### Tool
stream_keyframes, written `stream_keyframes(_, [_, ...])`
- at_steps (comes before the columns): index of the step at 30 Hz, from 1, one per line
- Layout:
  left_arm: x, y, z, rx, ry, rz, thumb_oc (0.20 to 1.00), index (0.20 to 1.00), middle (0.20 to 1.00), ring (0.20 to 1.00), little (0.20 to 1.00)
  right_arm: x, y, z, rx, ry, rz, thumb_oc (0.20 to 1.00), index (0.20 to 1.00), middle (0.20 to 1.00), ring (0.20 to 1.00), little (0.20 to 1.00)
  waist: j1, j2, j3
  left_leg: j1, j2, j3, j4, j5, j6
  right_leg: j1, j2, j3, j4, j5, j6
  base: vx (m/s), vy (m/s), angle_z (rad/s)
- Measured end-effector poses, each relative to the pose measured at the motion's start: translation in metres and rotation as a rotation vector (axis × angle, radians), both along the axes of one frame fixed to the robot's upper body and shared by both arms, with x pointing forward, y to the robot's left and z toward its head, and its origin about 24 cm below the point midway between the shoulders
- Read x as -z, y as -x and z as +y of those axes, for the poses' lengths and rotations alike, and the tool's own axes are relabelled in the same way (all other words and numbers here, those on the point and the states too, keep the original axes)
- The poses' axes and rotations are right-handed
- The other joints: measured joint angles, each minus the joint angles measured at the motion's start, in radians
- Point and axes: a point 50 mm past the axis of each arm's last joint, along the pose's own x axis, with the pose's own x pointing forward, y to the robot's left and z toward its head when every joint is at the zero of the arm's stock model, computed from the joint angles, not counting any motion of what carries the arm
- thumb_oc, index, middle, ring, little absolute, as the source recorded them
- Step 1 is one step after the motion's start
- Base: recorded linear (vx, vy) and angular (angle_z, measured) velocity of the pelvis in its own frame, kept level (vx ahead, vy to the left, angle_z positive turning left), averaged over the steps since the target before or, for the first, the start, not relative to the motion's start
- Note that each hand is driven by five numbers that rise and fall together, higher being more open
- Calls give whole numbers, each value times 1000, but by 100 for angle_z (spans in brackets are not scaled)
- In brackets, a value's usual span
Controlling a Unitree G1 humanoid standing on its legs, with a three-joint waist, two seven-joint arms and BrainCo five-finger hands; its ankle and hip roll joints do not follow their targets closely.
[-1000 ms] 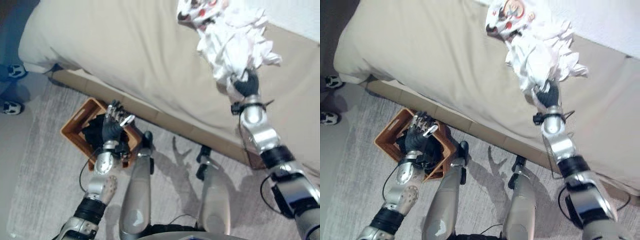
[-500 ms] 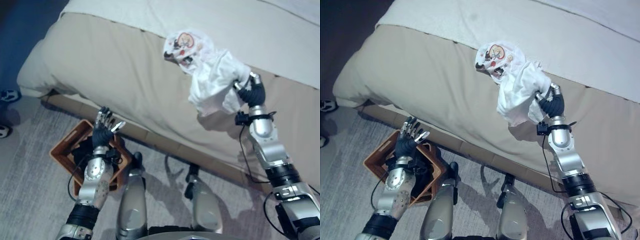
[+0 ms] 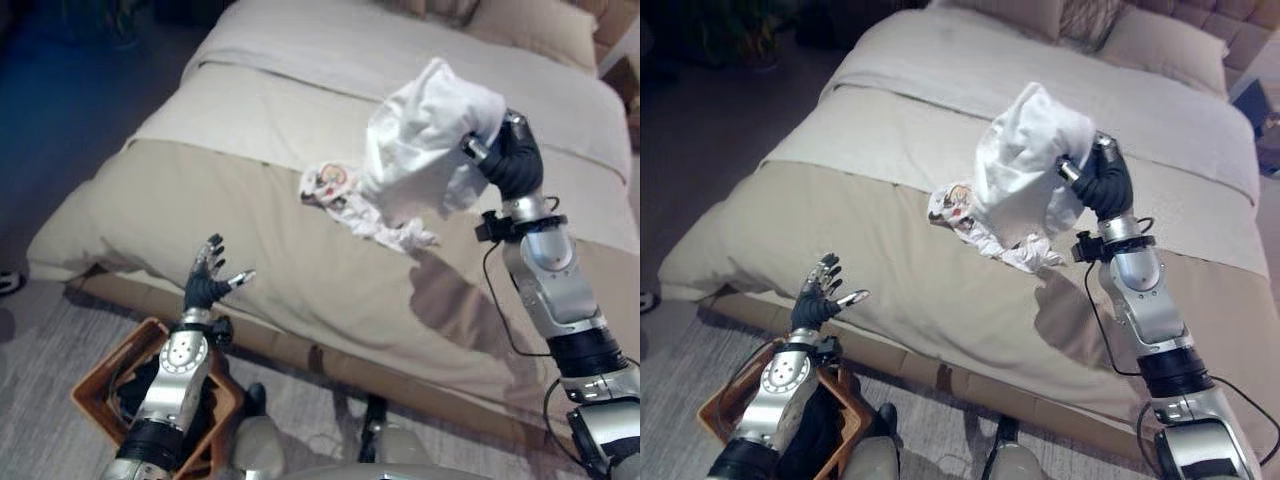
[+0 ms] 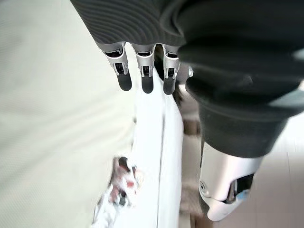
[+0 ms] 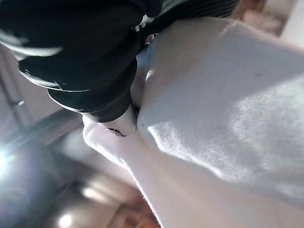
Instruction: Pick up clothes into the bucket
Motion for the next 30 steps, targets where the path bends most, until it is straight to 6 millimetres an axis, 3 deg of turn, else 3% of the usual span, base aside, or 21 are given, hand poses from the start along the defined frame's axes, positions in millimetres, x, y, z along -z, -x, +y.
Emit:
stream_keyframes(6, [-19,-22,-35,208,-78,-56,1000,1000,1000,1000,1000,26,2,28,-192,60,141,200,200,200,200,200,-21,-7,-63,52,16,21,-46,18,-15,29,18,12,-23,1,3,42,-10,-9])
stream_keyframes(10, [-30,-32,-62,296,16,-96,1000,1000,1000,1000,1000,46,6,39,-267,95,228,200,200,200,200,200,-28,1,-79,78,19,24,-58,21,-16,51,24,13,-31,1,3,11,-2,-3])
stream_keyframes(16, [-43,-40,-71,350,48,-126,1000,1000,1000,1000,1000,57,9,48,-332,142,285,200,200,200,200,200,-47,18,-97,91,23,26,-78,32,-18,55,30,18,-36,4,2,2,-1,-1])
stream_keyframes(21, [-43,-41,-76,353,250,-107,1000,1000,1000,1000,1000,75,12,42,-343,176,372,200,200,200,200,200,-48,26,-105,92,23,24,-80,32,-18,58,29,16,-36,3,2,0,0,0])
stream_keyframes(30, [-42,-41,-81,404,318,-83,1000,1000,1000,1000,1000,83,12,43,-358,196,412,200,200,200,200,200,-49,27,-106,93,21,23,-81,33,-17,60,28,12,-36,3,2,0,0,0])
